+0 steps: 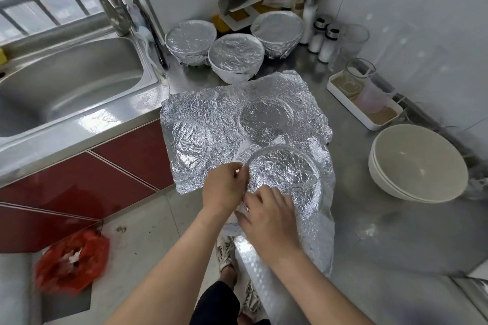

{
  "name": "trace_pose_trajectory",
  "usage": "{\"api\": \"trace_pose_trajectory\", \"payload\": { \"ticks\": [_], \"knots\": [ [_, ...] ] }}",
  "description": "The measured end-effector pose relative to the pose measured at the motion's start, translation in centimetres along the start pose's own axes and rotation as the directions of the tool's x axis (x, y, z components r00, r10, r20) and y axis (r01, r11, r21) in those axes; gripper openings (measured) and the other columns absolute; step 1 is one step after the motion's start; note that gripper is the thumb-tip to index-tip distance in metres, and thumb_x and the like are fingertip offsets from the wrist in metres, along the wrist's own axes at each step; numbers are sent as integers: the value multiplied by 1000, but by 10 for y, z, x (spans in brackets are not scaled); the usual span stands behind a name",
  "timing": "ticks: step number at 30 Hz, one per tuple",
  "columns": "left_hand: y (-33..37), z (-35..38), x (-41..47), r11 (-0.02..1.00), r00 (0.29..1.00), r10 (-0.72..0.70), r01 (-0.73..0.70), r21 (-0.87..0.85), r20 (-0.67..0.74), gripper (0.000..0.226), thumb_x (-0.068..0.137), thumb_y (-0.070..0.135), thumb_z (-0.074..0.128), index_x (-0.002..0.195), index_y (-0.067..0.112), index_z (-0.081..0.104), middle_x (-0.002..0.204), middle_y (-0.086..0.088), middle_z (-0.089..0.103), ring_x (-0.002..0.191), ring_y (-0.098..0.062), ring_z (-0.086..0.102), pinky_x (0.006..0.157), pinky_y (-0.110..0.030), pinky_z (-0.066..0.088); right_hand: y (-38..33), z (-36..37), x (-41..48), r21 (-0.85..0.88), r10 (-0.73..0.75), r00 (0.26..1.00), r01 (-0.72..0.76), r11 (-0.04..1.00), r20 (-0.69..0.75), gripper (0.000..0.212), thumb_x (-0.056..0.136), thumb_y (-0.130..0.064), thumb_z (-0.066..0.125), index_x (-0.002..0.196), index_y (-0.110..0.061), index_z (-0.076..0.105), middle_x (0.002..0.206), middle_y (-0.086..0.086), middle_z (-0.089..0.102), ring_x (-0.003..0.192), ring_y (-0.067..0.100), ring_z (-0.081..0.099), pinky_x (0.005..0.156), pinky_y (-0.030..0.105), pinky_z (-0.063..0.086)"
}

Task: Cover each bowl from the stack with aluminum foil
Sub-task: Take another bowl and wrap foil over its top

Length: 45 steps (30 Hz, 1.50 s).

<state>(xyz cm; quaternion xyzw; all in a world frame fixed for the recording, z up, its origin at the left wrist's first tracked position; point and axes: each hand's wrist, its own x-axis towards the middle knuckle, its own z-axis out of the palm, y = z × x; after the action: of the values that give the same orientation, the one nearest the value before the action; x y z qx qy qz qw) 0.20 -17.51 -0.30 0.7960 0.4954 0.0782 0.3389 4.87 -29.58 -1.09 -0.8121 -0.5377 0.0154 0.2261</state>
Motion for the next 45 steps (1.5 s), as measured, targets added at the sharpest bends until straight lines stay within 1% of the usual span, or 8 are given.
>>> {"api": "trace_pose_trajectory", "payload": {
  "ticks": [3,6,11,22,26,34,39,45],
  "knots": [
    [-2,-6,-6,999,998,30,-29,20,-51,37,95,47,56,124,24,63,72,3,63,66,-13,59,56,-26,40,18,-16,-6,114,-34,999,38,993,-39,26,87,-41,53,96,-22,68,85,-5,56,80,16,53,70,35,43],
    [-9,-11,-20,965,960,256,-260,-19,-115,22,91,35,67,109,23,72,90,6,62,74,-6,54,63,-21,43,39,-24,-15,134,-83,996,87,987,-35,21,88,-39,57,93,-23,68,87,-7,54,81,15,53,72,32,39],
    [-31,-6,-43,765,769,636,-639,80,68,19,87,37,69,94,22,78,97,10,68,95,-12,54,75,-30,50,52,-25,-24,22,-179,984,179,984,19,21,85,-41,53,85,-26,67,86,-10,54,83,12,52,78,30,32],
    [-35,-4,-41,455,494,853,-861,226,167,27,62,4,84,84,16,75,88,5,69,83,-19,57,75,-29,49,48,-17,-30,-110,-275,961,276,955,26,16,74,-4,70,77,-16,60,75,0,50,70,21,47,68,32,36],
    [-32,-3,-37,385,424,899,-886,259,114,15,84,2,63,84,11,75,89,1,70,89,-19,56,84,-27,47,41,-14,-28,-90,-248,967,242,966,-55,27,68,6,68,66,-14,51,66,3,42,62,23,41,61,32,34],
    [-48,-15,-26,504,547,833,-813,291,84,25,93,14,53,102,11,76,107,0,72,107,-21,61,95,-29,48,12,5,-13,-59,-51,995,45,997,-91,22,71,2,71,72,-14,57,70,2,48,66,22,45,60,33,37],
    [-47,-15,-33,614,644,762,-752,241,68,25,87,10,62,108,11,74,113,-2,70,113,-23,61,94,-34,53,16,-4,-17,44,-31,999,32,999,-25,20,82,-33,65,98,-20,65,86,-4,53,81,17,51,70,32,41],
    [-35,-7,-48,552,573,812,-815,176,109,19,90,24,64,103,16,76,106,2,71,105,-18,61,90,-30,51,44,-22,-31,29,-121,993,121,992,-12,19,89,-36,54,90,-22,67,84,-8,51,80,14,50,72,29,34]
  ]
}}
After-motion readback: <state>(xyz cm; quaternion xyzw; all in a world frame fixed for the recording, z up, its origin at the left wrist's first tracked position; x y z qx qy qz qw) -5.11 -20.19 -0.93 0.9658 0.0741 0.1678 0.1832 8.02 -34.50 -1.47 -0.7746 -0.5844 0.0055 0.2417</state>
